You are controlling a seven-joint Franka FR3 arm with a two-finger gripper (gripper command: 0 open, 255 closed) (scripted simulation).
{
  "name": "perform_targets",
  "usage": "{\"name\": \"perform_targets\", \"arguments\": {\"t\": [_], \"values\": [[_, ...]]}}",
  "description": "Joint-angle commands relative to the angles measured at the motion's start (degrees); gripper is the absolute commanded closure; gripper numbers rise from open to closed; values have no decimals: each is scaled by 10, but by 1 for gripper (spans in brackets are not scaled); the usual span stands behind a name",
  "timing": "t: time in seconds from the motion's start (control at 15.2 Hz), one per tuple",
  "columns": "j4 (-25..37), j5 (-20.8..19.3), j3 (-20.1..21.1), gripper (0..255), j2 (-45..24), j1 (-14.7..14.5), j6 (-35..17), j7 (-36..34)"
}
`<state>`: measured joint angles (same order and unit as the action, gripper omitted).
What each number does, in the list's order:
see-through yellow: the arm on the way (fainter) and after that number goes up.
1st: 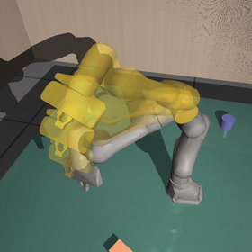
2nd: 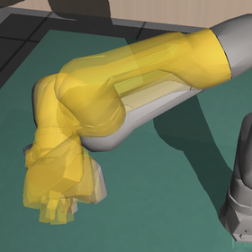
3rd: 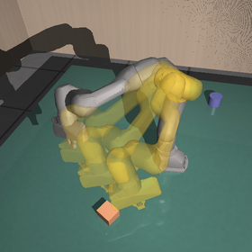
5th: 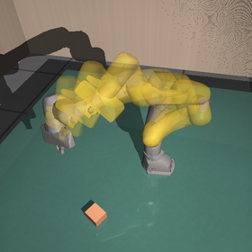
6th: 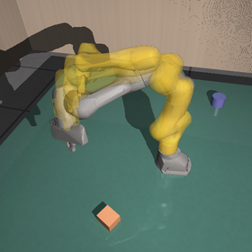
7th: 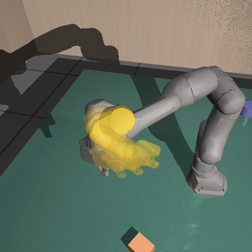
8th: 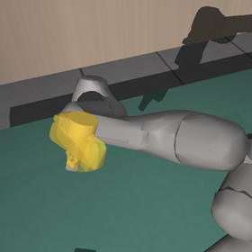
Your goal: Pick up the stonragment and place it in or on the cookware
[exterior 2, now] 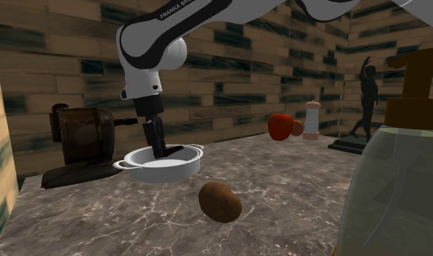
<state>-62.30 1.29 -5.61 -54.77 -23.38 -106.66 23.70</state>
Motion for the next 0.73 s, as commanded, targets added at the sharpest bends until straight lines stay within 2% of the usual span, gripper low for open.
{"name": "perform_targets", "arguments": {"t": [0.0,0.26,0.33,0.66], "values": [[1,0,0,255,-1,0,-1,0],[1,0,0,255,-1,0,-1,0],[1,0,0,0,-1,0,-1,0],[1,0,0,0,-1,0,-1,0]]}}
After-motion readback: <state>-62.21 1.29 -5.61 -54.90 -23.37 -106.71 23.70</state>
